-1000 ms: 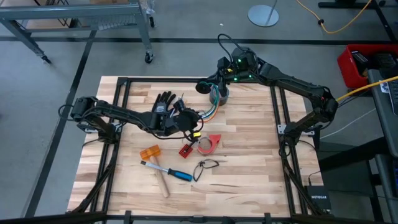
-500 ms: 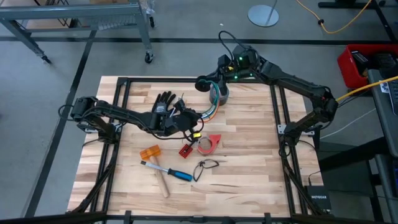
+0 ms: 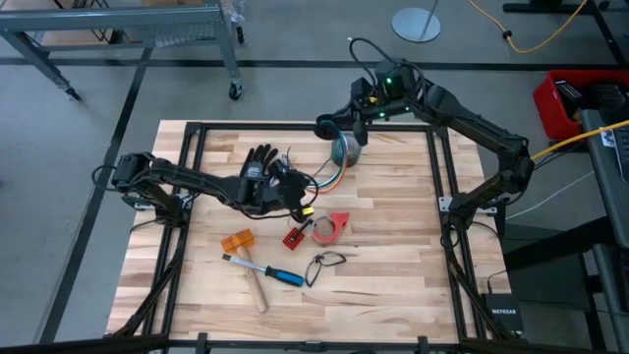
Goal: Coil cords
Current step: Coil the wire onto the spool
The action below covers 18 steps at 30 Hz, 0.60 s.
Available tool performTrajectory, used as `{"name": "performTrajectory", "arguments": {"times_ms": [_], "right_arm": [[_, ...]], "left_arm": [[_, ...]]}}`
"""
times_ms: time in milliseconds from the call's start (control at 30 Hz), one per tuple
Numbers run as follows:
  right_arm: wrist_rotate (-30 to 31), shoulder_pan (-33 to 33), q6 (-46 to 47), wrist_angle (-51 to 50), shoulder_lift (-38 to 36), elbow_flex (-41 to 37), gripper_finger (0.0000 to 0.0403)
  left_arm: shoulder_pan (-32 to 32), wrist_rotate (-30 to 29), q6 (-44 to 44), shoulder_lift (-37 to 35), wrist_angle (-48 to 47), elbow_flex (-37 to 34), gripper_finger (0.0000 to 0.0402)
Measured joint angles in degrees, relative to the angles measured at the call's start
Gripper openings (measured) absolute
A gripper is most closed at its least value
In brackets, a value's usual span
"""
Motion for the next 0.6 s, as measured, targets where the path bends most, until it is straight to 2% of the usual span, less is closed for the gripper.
{"name": "performTrajectory", "arguments": {"times_ms": [133, 300, 467, 600], "right_arm": [[-0.95, 0.07, -1.88, -5.98, 0.02, 1.59, 0.0001], [-8.37, 0.07, -3.56, -10.5, 0.07, 1.6, 0.0001], [-7.91, 0.8, -5.85, -17.01, 0.09, 1.6, 0.0001], [-8.42, 0.81, -6.62, -17.66, 0.09, 1.6, 0.0001]], "left_arm": [[1.43, -0.28, -3.94, 0.0, -3.01, 0.02, 0.0001], [3.85, -0.16, -3.97, -0.04, -3.05, 0.07, 0.0001], [6.28, 1.16, -3.97, -0.24, -3.89, 0.09, 0.0], [7.9, 4.14, -3.47, -0.28, -3.59, 0.09, 0.0]]}}
